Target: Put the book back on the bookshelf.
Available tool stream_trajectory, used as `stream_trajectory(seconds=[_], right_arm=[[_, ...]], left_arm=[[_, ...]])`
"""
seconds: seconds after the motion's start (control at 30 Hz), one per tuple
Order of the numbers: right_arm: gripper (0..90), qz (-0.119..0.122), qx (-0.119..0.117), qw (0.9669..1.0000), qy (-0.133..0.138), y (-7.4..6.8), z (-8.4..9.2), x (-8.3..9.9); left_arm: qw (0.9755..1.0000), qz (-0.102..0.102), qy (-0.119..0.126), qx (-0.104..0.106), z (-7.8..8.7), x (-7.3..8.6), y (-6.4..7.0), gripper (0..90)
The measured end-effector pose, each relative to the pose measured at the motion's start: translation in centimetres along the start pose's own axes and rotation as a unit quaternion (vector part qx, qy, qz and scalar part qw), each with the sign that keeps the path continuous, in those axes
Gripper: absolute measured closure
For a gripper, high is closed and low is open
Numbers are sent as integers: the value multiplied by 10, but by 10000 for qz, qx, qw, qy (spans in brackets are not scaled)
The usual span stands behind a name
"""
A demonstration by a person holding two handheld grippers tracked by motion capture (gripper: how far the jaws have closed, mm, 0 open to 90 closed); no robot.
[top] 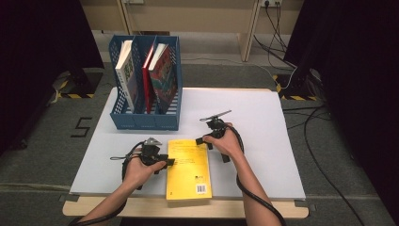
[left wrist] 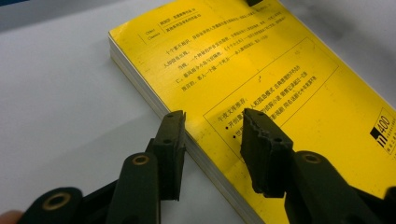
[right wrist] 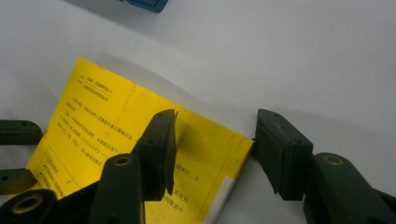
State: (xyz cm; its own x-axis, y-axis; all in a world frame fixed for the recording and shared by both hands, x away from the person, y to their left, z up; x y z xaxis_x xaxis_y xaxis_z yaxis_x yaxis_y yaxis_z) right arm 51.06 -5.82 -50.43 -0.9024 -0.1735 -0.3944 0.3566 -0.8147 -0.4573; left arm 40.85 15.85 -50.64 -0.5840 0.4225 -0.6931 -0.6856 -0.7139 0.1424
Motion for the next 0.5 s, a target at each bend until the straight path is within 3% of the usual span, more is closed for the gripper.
stream_trajectory(seconds=[0.17, 0.5], right_arm=[[519, -108, -88, 9998, 125, 3, 1, 2], [536, -233, -85, 9997, 89, 3, 1, 1]], left_arm=[[10000, -15, -16, -13, 0, 0, 0, 591], [10000, -11, -13, -5, 0, 0, 0, 592]])
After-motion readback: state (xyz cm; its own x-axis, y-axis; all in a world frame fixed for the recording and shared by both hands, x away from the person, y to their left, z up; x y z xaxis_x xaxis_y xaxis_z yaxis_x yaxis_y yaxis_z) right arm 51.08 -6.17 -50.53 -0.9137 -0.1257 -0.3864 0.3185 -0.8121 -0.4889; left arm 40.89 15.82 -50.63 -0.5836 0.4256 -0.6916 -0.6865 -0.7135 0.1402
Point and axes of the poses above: each handheld gripper's, and its own axes: z roughly backward along the jaws, x roughly out of its underside, y roughly to its right, the point moved 4 cm from there along -z, roughly forward along the jaws, and after that the axes turned 10 degrees about -z, right-handed, at the moved point
